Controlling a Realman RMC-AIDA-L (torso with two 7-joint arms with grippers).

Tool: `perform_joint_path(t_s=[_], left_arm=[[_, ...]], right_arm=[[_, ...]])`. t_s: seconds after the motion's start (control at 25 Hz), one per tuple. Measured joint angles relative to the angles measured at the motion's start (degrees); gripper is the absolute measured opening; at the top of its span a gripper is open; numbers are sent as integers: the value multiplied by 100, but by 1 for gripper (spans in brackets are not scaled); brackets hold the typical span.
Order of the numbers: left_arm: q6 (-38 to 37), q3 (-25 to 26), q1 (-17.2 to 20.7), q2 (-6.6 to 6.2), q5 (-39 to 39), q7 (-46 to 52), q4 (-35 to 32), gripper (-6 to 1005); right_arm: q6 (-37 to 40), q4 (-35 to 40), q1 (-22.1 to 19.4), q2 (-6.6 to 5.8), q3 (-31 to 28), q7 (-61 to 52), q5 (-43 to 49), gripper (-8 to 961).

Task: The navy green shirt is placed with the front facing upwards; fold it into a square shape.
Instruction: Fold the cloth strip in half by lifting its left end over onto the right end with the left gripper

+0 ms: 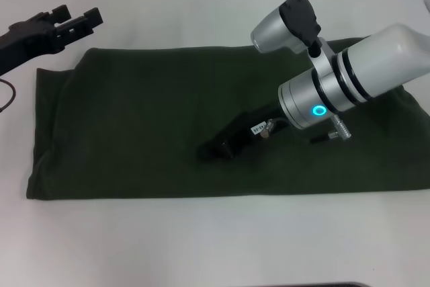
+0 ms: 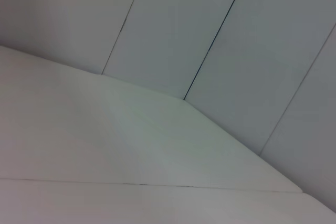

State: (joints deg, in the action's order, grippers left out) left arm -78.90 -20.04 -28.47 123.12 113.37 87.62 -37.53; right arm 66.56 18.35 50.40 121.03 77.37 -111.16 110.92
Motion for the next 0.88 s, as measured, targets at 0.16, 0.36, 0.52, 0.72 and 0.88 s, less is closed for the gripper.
perform_joint_path(t_s=[0.16, 0.36, 0.52, 0.72, 0.88], left_arm=[[7, 0, 0, 2, -1, 0, 0, 889], [66, -18, 0, 1, -58, -4, 0, 889], [77, -27, 0, 1, -60, -7, 0, 889], [1, -47, 14, -8, -61, -10, -3, 888], [-294, -111, 91, -49, 40, -69, -42, 888]], right_arm=[[-68, -6, -17, 0, 49, -30, -1, 20], [-109, 0, -24, 0, 91, -63, -2, 20], [-50, 64, -51, -10, 104, 4, -135, 20], [206, 148, -65, -37, 103, 173, -351, 20], [251, 306, -193, -69, 60, 207, -361, 21]])
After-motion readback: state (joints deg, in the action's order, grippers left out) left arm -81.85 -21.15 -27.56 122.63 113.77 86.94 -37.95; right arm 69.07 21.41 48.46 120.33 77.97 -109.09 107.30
